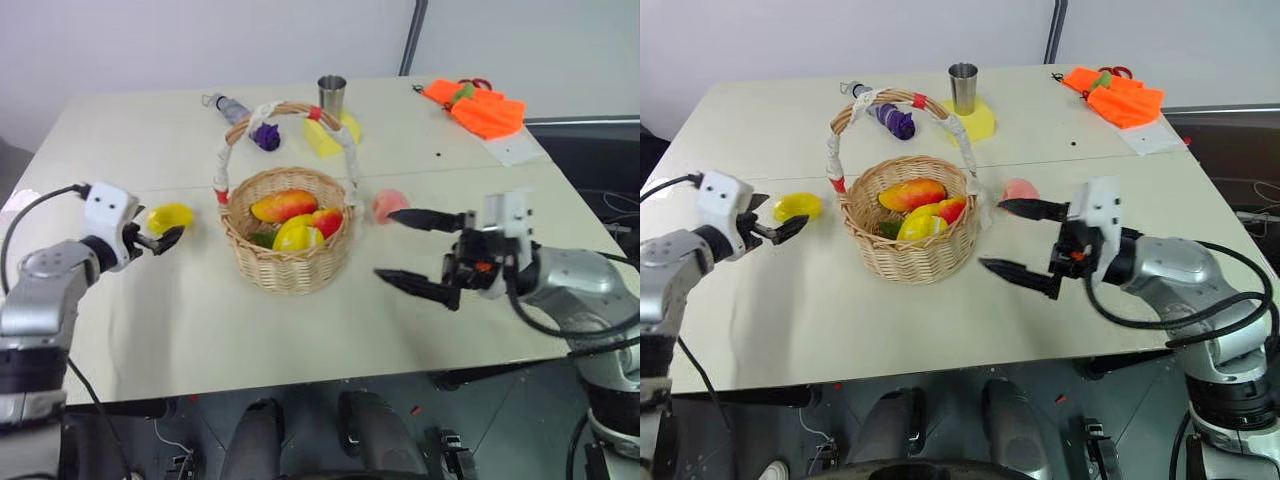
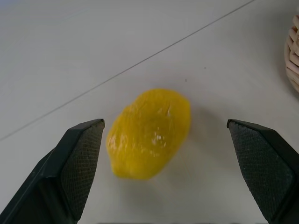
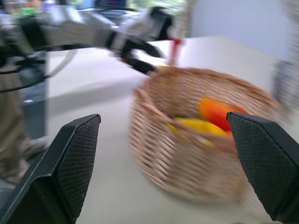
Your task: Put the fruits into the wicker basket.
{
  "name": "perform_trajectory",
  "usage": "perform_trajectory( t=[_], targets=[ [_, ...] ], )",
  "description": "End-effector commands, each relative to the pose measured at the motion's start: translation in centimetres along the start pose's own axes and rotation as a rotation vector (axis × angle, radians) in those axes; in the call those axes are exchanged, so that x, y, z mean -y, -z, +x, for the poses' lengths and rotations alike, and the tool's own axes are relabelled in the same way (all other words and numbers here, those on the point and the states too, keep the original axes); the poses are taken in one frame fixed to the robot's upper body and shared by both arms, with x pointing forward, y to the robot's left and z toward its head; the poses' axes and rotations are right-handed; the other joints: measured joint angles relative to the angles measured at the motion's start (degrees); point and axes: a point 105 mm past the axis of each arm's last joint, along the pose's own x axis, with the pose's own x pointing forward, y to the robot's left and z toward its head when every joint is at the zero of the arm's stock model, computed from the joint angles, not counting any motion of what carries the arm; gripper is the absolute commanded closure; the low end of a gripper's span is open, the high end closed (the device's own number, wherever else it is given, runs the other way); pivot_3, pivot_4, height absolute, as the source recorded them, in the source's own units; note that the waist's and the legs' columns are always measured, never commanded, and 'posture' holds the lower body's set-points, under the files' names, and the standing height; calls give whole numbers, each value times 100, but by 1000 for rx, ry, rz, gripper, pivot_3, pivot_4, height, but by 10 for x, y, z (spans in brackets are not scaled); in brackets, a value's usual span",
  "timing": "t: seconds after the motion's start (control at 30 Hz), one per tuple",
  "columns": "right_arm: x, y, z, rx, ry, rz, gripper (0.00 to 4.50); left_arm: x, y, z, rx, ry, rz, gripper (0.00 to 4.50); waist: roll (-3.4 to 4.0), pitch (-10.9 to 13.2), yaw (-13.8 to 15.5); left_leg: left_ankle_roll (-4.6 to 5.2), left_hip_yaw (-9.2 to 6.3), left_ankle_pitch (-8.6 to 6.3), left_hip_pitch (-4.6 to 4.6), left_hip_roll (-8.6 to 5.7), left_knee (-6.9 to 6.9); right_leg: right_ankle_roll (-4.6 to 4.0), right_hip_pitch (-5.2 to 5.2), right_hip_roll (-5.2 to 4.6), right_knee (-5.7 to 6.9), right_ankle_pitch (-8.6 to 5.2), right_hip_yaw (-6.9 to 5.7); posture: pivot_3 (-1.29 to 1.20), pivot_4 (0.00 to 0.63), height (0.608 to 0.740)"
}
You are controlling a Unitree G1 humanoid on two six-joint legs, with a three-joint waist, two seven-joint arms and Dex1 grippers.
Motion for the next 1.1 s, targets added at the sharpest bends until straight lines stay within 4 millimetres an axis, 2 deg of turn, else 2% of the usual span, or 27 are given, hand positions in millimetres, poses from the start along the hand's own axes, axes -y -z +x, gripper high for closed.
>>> perform_trajectory(
  t=[0.03,0.23,0.37,0.53,0.67,0.77,0.83,0.93,0.97,1.03,1.1],
  targets=[
    [-13,-14,12,54,-49,-21,18,-7,-8,9,-26,18,94,0,0,0,10,0,0,0,0,-1,1,2,0,-1,0,1,0,0,150,740],
    [-18,-7,11,57,-48,-5,18,-14,3,23,-122,48,97,0,0,0,18,0,1,0,-3,-1,2,10,-1,-2,1,4,-1,0,150,740],
    [-19,-2,8,51,-37,-4,18,-14,11,25,-154,82,85,0,-1,0,0,1,0,0,-3,-1,1,13,-2,0,4,4,-3,0,150,740],
    [-20,-1,6,48,-32,-14,0,-18,9,25,-132,57,84,2310,-1,0,15,1,-1,0,-3,0,2,13,-2,-1,5,4,-4,0,150,740],
    [-21,-2,6,41,-31,-36,0,-29,4,15,-96,22,63,2310,-1,0,8,1,-1,0,-3,0,3,14,-2,-1,7,5,-4,0,150,740],
    [-17,-5,2,33,-14,-60,0,-29,-9,-11,8,63,50,2310,-1,0,-52,1,0,0,-3,2,1,15,-4,-2,8,5,-4,0,150,740],
    [-12,-7,-2,26,3,-70,0,-13,-30,-33,133,167,4,2310,-1,0,-59,1,3,0,-2,11,-3,15,-9,-4,9,5,-3,0,150,740],
    [-3,-8,-9,8,32,-77,0,32,-65,-68,267,398,-109,2310,-3,1,-3,0,-1,0,-6,21,-2,14,-11,-7,13,5,-9,0,150,740],
    [2,-8,-12,0,43,-77,0,56,-74,-78,284,497,-107,2310,-3,1,24,0,-1,0,-6,36,3,13,-5,-11,12,3,-14,0,150,740],
    [9,-6,-15,-16,58,-76,0,92,-86,-84,299,602,-81,2310,-3,1,94,-2,3,1,-5,35,5,-6,2,-11,8,-8,-16,0,150,740],
    [14,-4,-16,-22,63,-73,0,107,-94,-80,305,600,-69,2310,-1,1,142,-3,10,1,2,16,12,-12,12,-17,5,-11,-12,0,150,740]
  ],
)
